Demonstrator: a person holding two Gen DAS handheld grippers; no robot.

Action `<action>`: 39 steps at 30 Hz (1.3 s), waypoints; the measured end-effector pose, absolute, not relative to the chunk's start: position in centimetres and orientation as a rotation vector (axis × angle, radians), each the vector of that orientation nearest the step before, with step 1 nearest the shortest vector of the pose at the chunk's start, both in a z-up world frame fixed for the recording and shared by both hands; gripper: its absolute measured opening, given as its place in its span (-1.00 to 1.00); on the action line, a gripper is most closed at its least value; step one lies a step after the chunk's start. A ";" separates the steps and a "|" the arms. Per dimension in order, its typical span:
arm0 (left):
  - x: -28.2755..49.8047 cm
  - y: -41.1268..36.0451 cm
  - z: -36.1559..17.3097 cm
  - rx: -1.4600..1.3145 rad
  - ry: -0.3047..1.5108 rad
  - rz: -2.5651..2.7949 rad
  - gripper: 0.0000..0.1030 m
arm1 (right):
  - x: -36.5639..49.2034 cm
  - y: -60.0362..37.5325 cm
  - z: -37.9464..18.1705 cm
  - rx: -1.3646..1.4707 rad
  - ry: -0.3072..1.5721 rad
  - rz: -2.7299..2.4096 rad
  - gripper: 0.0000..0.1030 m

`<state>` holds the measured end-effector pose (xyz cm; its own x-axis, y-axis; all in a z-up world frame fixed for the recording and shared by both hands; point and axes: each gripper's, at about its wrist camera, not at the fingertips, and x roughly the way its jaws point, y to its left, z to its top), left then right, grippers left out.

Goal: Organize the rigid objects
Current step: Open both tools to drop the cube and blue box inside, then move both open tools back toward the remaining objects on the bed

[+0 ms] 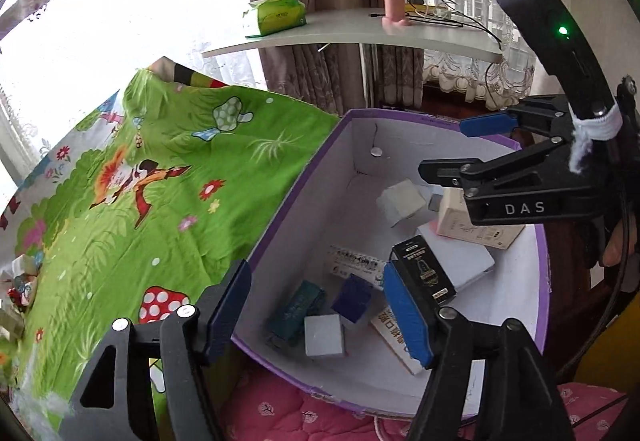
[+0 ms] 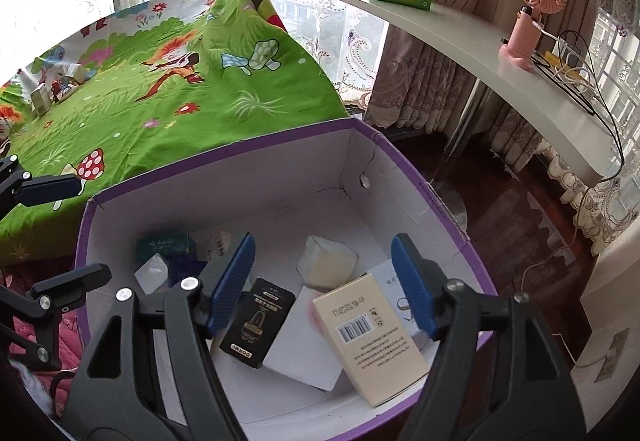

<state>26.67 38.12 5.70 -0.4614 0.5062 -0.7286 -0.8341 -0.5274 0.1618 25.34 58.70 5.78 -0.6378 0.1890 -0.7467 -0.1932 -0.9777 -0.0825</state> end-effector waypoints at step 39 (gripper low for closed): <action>6.3 -8.6 0.8 -1.301 -0.441 2.946 0.61 | -16.9 -1.8 7.0 -1.523 -0.571 3.481 -0.15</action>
<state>6.34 -8.62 0.79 -0.6745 0.0101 -0.7382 0.2067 -0.9574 -0.2019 -16.88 -1.82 6.96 -0.4870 -0.4800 -0.7296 0.6880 -0.7255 0.0181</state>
